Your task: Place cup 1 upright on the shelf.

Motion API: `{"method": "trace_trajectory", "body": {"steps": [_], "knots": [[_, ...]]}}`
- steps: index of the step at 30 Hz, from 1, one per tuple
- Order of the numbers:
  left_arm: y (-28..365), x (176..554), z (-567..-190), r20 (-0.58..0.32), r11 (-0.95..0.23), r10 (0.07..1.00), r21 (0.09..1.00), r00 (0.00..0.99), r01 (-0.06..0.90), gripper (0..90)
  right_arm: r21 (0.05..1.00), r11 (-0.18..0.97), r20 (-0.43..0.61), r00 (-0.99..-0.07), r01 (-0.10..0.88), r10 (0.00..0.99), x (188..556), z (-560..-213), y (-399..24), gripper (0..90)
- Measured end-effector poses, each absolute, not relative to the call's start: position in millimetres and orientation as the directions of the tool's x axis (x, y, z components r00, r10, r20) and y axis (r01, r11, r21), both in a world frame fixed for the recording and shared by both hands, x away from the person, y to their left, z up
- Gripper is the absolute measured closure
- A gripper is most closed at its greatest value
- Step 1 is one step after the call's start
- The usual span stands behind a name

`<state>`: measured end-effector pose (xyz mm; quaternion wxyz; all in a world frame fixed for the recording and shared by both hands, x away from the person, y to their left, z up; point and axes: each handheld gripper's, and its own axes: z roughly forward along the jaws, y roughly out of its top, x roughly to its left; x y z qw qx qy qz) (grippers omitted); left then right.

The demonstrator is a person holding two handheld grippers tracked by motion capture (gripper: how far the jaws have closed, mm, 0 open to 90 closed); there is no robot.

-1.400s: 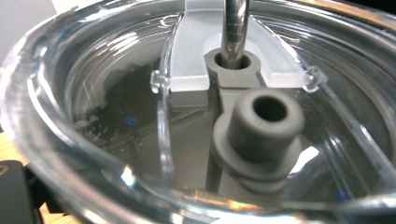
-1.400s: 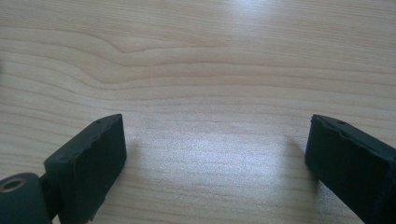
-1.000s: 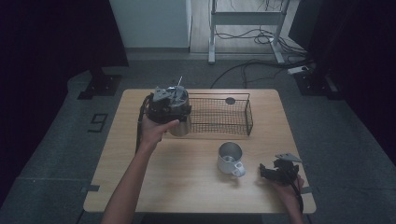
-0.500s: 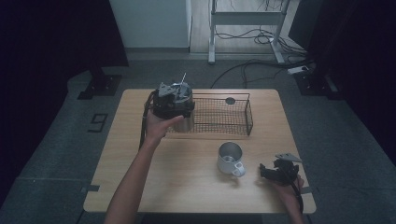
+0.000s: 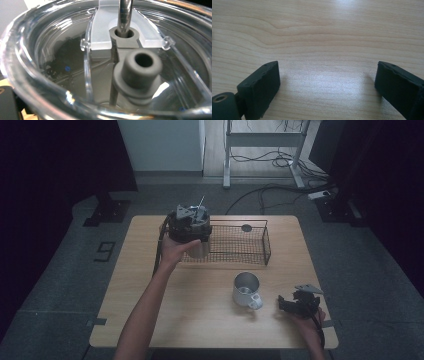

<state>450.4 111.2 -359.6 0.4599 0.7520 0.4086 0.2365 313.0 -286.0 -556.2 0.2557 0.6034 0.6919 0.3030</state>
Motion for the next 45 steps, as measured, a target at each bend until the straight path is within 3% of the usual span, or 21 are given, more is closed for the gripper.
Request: {"method": "trace_trajectory", "body": {"steps": [45], "knots": [[111, 502, -368, -0.056, -0.200, 0.867, 0.871, 0.495, 0.449, 4.0, 0.728, 0.088, 0.012, -0.140, 0.680, 0.990, 313, -556, -286, 6.5]]}}
